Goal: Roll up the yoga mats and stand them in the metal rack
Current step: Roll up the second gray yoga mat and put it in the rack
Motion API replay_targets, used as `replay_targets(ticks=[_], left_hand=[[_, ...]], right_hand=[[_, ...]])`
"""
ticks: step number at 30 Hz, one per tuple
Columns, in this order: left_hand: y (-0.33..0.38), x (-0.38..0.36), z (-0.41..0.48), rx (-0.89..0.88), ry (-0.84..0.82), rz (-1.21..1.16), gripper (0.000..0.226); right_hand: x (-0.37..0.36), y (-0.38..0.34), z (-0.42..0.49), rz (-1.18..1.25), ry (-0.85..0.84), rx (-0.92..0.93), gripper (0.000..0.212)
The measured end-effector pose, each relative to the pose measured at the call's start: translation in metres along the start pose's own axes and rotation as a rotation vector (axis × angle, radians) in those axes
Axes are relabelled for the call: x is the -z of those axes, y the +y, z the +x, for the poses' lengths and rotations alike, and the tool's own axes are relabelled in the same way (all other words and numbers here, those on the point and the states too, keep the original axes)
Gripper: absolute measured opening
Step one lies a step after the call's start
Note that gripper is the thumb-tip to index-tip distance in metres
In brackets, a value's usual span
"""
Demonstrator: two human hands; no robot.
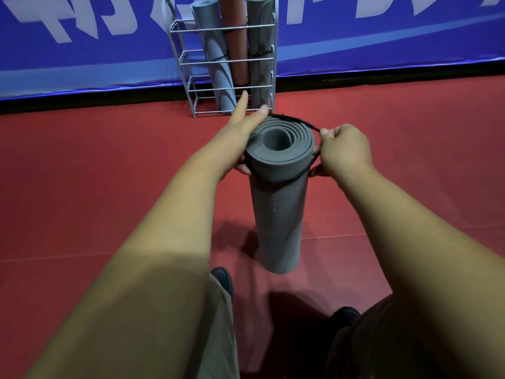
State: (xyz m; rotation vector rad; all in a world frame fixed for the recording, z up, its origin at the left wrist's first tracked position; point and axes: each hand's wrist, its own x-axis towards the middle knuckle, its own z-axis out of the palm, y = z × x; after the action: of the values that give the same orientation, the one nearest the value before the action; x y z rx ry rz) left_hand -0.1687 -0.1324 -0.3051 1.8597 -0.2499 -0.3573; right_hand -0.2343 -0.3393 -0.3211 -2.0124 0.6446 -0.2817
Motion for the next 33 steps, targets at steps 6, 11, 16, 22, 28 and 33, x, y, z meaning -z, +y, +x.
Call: replay_targets(ticks=[6,11,16,22,28,33], left_hand=[[-0.012,0.003,0.001,0.308,-0.051,-0.147,0.079],[-0.04,-0.002,0.01,0.476,0.021,-0.143,0.05],[-0.071,-0.01,0.017,0.418,-0.046,-0.019,0.016],[-0.101,-0.026,0.03,0.266,0.039,-0.01,0.039],[-0.11,-0.025,0.044,0.381,0.02,-0.156,0.022],[-0.118,-0.017,0.057,0.369,0.074,-0.033,0.035]], right_hand=[[-0.005,-0.001,0.006,0.017,-0.188,-0.189,0.032],[-0.031,0.019,0.007,-0.015,-0.346,-0.304,0.026],[-0.047,0.032,0.014,-0.056,-0.262,-0.313,0.02],[-0.061,0.064,0.021,-0.024,-0.264,-0.385,0.017],[-0.073,0.103,0.028,0.024,-0.258,-0.401,0.012],[-0.083,0.125,0.031,-0.017,-0.266,-0.302,0.009]])
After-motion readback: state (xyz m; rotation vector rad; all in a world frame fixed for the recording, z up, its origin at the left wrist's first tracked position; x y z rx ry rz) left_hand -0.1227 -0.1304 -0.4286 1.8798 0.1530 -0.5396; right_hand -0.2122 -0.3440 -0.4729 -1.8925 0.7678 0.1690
